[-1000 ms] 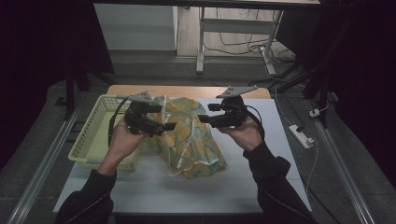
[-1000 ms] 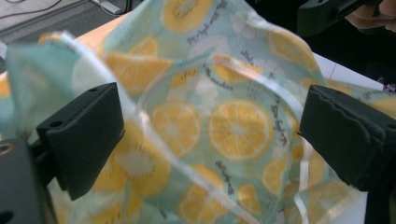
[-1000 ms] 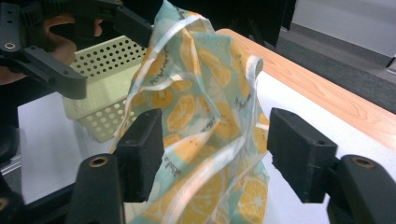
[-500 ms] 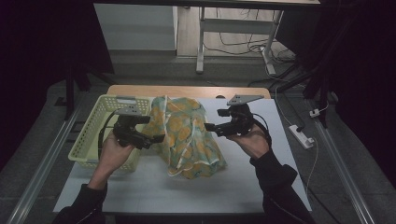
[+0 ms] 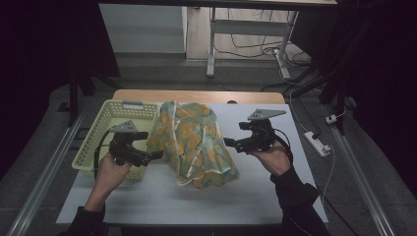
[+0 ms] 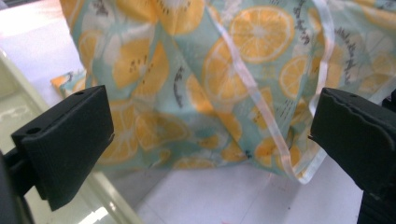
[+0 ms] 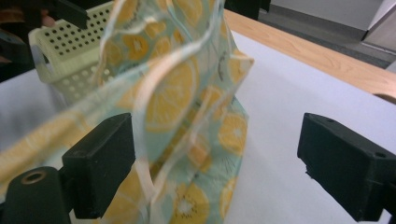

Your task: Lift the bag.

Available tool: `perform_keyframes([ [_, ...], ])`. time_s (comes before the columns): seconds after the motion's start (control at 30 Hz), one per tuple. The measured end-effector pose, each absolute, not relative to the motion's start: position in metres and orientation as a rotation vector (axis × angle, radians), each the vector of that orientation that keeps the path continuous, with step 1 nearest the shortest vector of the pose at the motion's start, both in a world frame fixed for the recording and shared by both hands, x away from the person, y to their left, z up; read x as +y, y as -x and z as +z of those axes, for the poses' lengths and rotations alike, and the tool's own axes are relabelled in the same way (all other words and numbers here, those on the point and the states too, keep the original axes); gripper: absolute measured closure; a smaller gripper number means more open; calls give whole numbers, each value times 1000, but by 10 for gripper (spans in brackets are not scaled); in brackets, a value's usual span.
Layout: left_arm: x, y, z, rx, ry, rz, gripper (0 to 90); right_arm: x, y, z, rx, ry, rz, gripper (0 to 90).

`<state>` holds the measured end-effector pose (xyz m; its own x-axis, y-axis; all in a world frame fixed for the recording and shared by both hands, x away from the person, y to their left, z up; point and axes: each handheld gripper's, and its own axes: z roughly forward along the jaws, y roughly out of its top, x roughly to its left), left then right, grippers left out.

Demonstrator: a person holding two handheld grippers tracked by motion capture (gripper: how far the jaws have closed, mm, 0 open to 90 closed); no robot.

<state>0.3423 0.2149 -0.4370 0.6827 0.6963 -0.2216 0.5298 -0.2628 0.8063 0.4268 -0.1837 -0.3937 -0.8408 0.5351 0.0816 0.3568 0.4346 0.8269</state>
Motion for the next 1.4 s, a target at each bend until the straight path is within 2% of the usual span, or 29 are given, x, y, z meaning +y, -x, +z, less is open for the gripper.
perform_keyframes([
  [0.63,235,-302,-464,1022,-1926,213,0,-211,-399,-418,2451,-805,1281,5],
  [1.4,266,-240,-486,1138,-1868,276,0,-266,-342,-448,2337,-926,1249,0],
])
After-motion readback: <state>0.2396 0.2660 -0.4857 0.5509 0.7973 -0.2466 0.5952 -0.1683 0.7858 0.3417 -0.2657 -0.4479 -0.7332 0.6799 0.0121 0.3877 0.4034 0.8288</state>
